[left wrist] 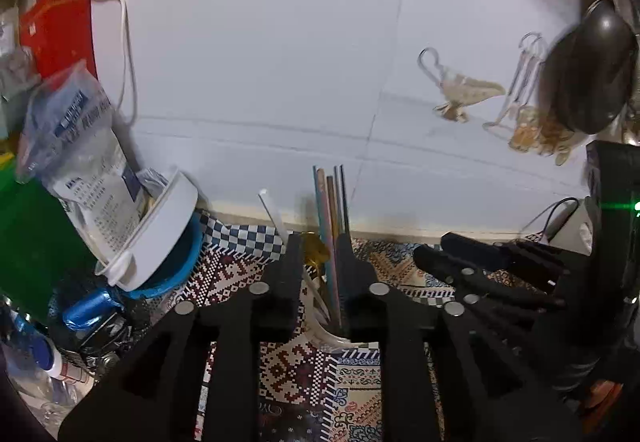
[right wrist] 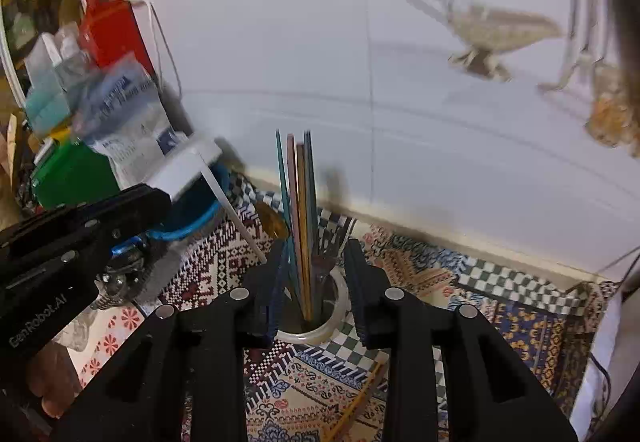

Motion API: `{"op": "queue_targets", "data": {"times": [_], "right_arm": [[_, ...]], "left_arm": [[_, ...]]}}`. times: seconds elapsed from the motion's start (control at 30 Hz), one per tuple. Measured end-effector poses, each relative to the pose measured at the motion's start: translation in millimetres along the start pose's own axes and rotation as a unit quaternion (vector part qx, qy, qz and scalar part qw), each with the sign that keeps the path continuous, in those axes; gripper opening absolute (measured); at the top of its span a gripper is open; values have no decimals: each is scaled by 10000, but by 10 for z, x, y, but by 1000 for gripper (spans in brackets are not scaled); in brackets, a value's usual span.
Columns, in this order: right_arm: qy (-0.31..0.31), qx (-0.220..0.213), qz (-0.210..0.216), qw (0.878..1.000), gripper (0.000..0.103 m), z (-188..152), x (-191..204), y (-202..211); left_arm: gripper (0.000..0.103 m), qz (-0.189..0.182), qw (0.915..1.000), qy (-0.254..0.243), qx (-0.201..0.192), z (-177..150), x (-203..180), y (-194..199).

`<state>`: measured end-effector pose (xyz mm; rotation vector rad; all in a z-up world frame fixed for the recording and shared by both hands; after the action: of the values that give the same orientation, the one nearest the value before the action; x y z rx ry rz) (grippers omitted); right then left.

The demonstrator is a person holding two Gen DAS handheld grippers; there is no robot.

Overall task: Organize utensils
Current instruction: 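Open both tools to release the fork and stick into the cup, then move both tools back over the last two chopsticks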

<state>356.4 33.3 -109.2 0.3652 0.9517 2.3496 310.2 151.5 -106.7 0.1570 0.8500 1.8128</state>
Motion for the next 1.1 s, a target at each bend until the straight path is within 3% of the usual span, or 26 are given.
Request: {"op": "queue_targets", "data": {"times": [0.2, 0.27, 0.47, 0.7, 1.1], "right_arm": [[-75, -339, -149, 9993, 34, -83, -3, 427], [-95, -382, -216, 9990, 37, -140, -2, 534], [-253, -180, -376, 9988, 38, -413, -37, 653], [-670, 591, -452, 9950, 38, -943, -162, 385], [-1091, 1791, -304, 9773, 38, -1787, -88, -227]], "left_arm": [[31, -97, 9997, -127, -204, -33, -89, 365], [39, -123, 9995, -169, -230, -75, -109, 459], [60, -124, 9994, -298, -120, -295, -127, 553], [61, -65, 9982, -315, 509, -693, -44, 281], [61, 259, 9880, -367, 1476, -1473, 159, -206]]}}
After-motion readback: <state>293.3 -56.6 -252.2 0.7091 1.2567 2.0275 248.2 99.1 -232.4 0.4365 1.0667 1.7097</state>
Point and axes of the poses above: each gripper's, at about its wrist camera, not at the fingertips, and y roughly against the way its jaws point, x to its left, z to its top, the point moved 1 cm from there along -y, roughly the way its jaws point, and after that the axes turned 9 degrees about y, right-handed, at the moved point
